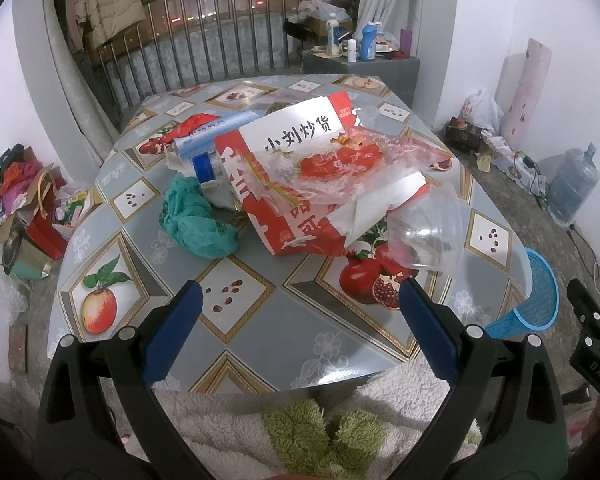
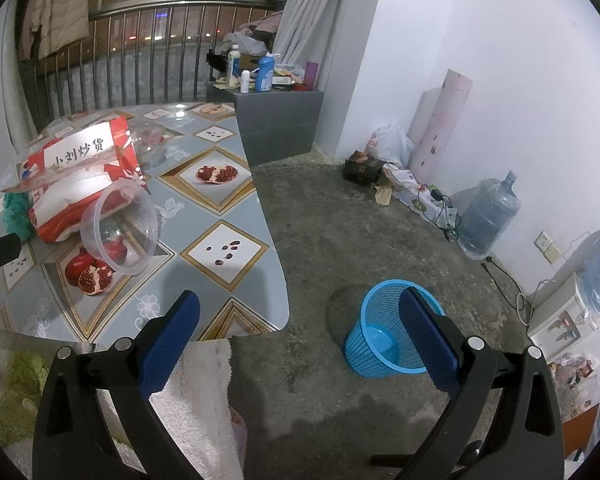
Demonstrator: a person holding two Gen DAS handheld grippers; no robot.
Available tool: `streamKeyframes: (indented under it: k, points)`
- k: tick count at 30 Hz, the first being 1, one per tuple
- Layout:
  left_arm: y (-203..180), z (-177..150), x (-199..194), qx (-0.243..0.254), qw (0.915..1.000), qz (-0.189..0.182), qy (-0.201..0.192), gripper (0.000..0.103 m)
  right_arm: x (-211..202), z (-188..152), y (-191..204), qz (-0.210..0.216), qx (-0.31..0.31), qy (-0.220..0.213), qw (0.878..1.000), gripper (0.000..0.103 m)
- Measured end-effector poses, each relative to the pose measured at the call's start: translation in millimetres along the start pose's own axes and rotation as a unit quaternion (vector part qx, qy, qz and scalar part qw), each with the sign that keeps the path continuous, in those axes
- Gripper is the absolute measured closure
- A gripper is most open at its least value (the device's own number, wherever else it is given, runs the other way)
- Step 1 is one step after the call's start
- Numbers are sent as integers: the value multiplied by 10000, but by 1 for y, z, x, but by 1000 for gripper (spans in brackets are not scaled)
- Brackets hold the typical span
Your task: Collect trash
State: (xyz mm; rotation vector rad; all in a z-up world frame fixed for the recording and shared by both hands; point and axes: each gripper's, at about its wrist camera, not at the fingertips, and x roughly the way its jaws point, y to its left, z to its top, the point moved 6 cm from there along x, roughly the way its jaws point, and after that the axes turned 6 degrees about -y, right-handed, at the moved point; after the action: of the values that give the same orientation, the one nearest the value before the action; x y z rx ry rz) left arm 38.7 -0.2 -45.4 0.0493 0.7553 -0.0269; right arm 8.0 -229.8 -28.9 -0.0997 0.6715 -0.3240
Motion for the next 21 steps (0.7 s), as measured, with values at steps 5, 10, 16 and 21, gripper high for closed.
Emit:
streamKeyframes:
  k: [5, 10, 16, 21]
  points:
    - [1, -6, 3, -8, 10000, 9, 1, 9, 1, -1, 1, 8, -5, -3, 10000, 6]
    - [1, -6, 3, -7, 10000, 7, 6, 9, 2, 0, 1, 14, 9, -1, 10000, 6]
    - [1, -6, 4, -5, 10000, 7, 13, 9, 1, 0, 2, 23, 12, -2, 10000, 6]
    - [1, -6, 4, -7, 10000, 6, 10, 9, 3, 1, 4, 34, 4, -11, 10000, 6]
